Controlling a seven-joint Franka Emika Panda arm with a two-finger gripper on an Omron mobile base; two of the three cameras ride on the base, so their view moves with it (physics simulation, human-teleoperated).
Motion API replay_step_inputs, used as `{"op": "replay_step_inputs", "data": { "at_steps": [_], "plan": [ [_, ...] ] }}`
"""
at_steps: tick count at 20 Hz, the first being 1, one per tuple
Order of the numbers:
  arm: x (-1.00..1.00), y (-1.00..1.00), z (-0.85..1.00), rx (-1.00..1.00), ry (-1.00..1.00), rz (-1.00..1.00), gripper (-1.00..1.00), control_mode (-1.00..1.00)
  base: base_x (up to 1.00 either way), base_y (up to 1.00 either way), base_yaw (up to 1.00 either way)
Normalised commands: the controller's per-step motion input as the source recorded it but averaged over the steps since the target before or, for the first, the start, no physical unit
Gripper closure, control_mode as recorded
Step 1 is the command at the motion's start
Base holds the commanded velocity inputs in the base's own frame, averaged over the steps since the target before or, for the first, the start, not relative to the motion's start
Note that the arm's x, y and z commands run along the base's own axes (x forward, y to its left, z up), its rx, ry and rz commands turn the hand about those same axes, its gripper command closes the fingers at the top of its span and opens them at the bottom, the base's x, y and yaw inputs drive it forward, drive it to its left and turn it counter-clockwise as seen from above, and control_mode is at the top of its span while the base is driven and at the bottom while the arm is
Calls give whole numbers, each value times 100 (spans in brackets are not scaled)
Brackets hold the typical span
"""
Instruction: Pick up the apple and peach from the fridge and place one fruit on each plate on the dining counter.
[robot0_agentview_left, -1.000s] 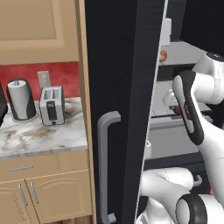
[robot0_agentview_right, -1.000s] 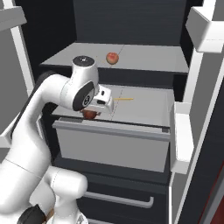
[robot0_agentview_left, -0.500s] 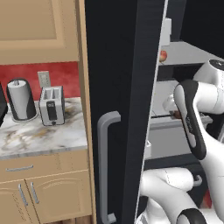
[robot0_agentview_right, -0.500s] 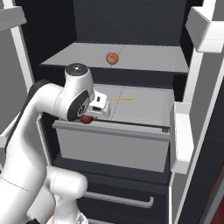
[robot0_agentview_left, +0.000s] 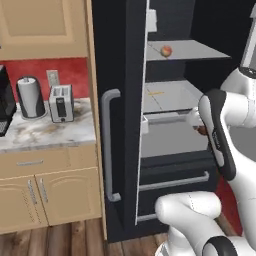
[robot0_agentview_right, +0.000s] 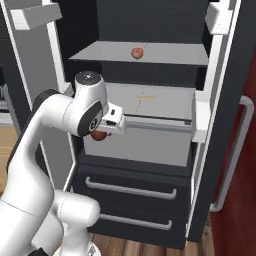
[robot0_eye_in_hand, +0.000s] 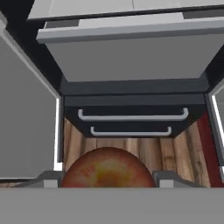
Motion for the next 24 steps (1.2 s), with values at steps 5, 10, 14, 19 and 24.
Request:
{"op": "replay_step_inputs", "data": {
  "at_steps": [5, 10, 14, 19, 24],
  "plan": [
    [0, 0, 0, 0, 0, 0, 100, 100, -100, 0, 9],
    [0, 0, 0, 0, 0, 0, 100, 100, -100, 2, 41],
    [0, 0, 0, 0, 0, 0, 100, 100, -69, 23, 75],
    [0, 0, 0, 0, 0, 0, 100, 100, -1, 7, 100],
    [0, 0, 0, 0, 0, 0, 100, 100, 0, 0, 100]
  ]
}}
